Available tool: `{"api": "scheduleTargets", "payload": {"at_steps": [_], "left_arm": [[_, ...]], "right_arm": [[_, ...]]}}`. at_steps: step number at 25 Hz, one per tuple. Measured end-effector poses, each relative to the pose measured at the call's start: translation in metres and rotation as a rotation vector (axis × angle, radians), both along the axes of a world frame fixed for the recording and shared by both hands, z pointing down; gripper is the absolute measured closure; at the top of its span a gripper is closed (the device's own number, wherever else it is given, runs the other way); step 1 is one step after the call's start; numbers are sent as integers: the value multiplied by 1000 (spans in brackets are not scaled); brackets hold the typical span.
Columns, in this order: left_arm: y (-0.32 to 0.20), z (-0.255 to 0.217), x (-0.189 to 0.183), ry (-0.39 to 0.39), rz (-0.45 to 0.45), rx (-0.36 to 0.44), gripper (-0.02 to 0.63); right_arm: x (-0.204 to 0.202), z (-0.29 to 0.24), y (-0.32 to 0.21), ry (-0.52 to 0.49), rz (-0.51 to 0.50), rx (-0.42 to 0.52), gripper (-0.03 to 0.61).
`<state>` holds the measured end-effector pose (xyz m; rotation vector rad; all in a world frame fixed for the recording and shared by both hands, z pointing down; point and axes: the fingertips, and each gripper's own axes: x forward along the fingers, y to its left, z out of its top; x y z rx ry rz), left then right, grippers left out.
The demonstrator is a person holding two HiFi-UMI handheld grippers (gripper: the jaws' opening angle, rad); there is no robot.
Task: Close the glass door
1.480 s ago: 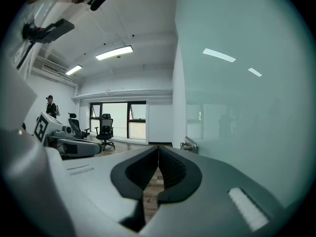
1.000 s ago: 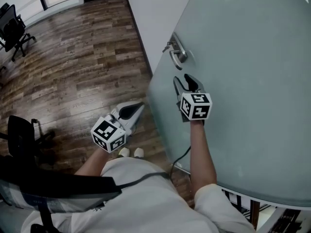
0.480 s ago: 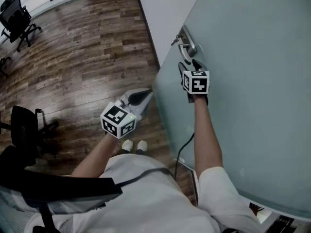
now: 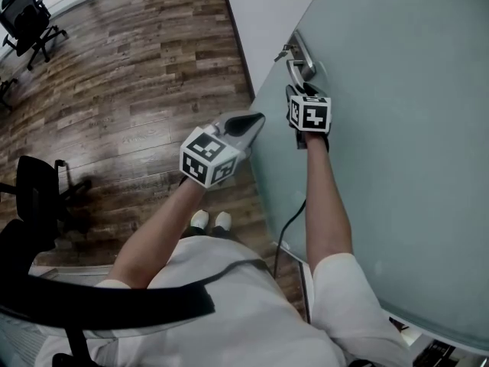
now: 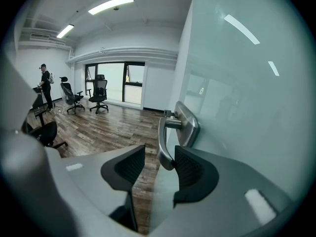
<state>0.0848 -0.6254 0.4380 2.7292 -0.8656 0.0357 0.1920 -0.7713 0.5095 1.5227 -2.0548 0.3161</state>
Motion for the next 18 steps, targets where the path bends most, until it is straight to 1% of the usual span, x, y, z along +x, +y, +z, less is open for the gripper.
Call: {"api": "scheduleTargets", "payload": {"at_steps": [3, 5, 6, 7, 9, 18], "left_arm": [[-5, -2, -1, 4, -7, -6, 607], [-6, -3, -2, 5, -11, -7, 607], [-6, -3, -3, 4, -13, -6, 607], [-5, -2, -3, 3, -14, -6, 607], [-2, 0, -4, 2, -15, -7, 607], [4, 2, -12, -3, -22, -15, 607]], "right_arm": [[1, 3, -2, 18, 14, -23, 394], [3, 5, -4, 53, 32, -40, 396], [6, 6, -5, 77, 47, -47, 418], [9, 7, -5, 98, 64, -53, 454], [12, 8, -4, 121, 79, -61, 468], [2, 6, 0, 114, 49, -72, 479]]}}
